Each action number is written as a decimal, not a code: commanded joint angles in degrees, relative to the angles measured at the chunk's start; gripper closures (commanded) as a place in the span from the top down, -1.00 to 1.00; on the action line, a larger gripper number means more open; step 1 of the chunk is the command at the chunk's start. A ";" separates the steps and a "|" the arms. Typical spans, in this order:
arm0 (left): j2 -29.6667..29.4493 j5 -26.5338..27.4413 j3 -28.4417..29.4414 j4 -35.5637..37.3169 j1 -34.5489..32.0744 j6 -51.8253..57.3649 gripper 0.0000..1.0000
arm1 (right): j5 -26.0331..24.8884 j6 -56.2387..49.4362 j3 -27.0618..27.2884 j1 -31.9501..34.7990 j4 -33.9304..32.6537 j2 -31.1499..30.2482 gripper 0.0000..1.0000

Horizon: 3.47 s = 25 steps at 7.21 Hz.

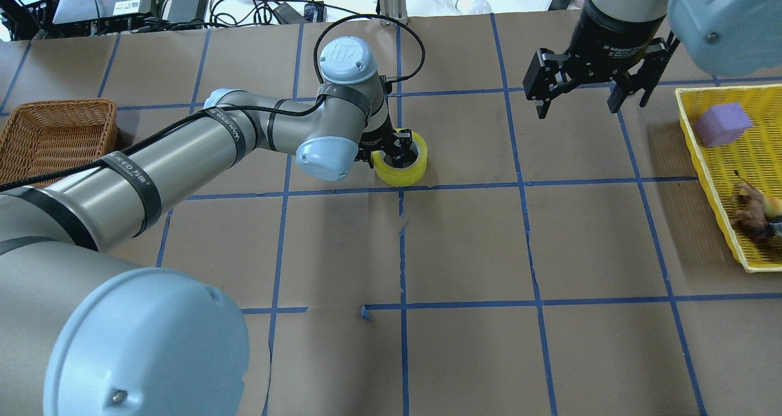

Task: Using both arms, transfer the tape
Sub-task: 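Lower the left gripper onto the tape roll and grasp it, then lift the tape roll with the left gripper and carry it to the wicker basket, then lower the tape roll into the wicker basket and open the left gripper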

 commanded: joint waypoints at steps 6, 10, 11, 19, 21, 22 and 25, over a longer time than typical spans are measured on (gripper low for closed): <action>14.86 5.01 4.96 -19.95 20.98 23.37 -0.91 | 0.14 -0.97 0.55 0.03 -0.75 -0.16 1.00; 19.71 4.93 7.24 -29.64 44.73 54.86 -0.89 | 0.14 -1.05 0.55 0.03 -0.75 -0.16 1.00; 17.62 4.93 9.17 -28.86 49.82 63.36 -0.89 | 0.05 -0.97 0.55 0.12 -0.75 -0.16 1.00; -0.85 4.05 11.21 -13.22 60.07 77.16 -0.40 | -0.04 -1.67 1.34 0.03 -1.19 -0.16 1.00; -1.39 1.07 9.81 -8.65 60.07 75.85 0.20 | -0.13 -1.67 1.34 0.03 -1.19 -0.16 1.00; -0.17 0.88 9.28 -9.68 59.98 74.70 0.93 | -0.30 -1.76 1.34 0.03 -1.11 -0.16 1.00; 10.44 2.29 8.93 -22.05 51.32 68.94 1.00 | -0.56 -1.76 1.34 -0.06 -1.11 -0.07 1.00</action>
